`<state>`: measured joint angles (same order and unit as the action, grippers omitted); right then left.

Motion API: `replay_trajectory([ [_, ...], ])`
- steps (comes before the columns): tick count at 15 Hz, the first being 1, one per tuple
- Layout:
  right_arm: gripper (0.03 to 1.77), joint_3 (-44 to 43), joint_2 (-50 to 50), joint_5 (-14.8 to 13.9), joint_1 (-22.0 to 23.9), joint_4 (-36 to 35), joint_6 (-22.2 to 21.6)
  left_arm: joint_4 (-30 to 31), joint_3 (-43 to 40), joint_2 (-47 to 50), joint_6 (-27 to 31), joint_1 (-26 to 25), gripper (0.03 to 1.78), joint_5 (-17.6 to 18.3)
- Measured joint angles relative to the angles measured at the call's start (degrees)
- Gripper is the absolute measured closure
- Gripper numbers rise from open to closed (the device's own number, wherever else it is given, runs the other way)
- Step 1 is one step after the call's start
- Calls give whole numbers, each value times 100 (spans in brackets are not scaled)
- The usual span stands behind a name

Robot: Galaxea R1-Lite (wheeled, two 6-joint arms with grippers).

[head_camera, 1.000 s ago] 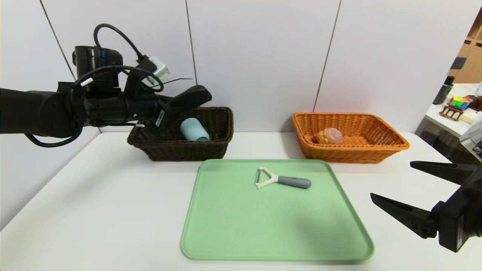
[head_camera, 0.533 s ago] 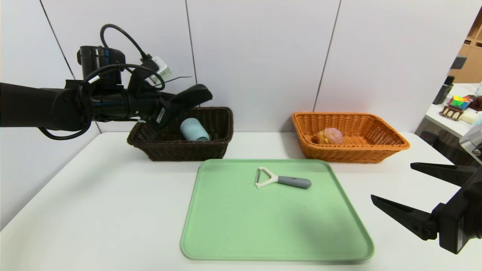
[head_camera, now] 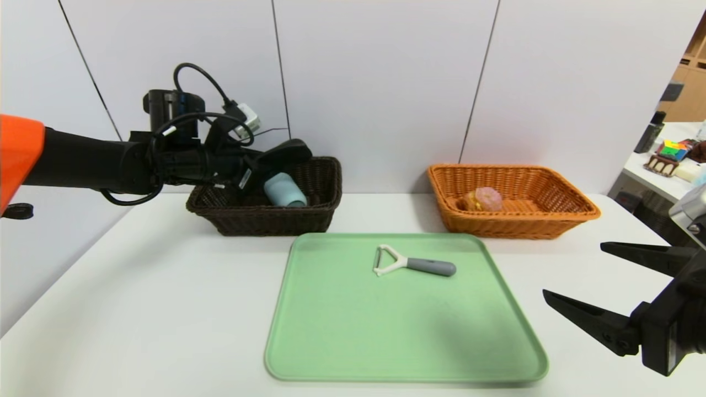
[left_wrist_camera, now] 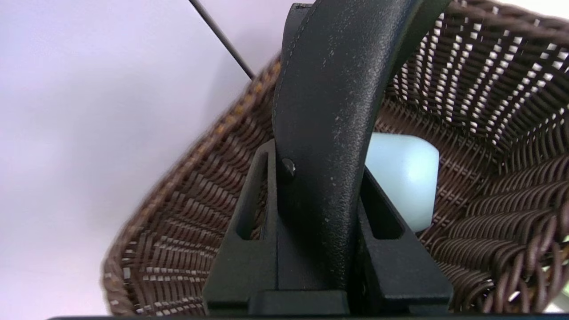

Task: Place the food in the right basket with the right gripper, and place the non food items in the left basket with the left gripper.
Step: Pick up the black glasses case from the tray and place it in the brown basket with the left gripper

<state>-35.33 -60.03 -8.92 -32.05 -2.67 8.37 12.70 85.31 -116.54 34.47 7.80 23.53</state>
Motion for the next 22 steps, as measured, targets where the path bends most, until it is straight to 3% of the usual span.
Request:
replay_trajectory([
  [17, 11, 52, -20, 0, -2, -2, 0, -9, -2, -118, 0, -32, 136, -85],
  [22, 11, 50, -45, 2, -2, -2, 0, 33, -11, -88, -7, -30, 82, -88],
])
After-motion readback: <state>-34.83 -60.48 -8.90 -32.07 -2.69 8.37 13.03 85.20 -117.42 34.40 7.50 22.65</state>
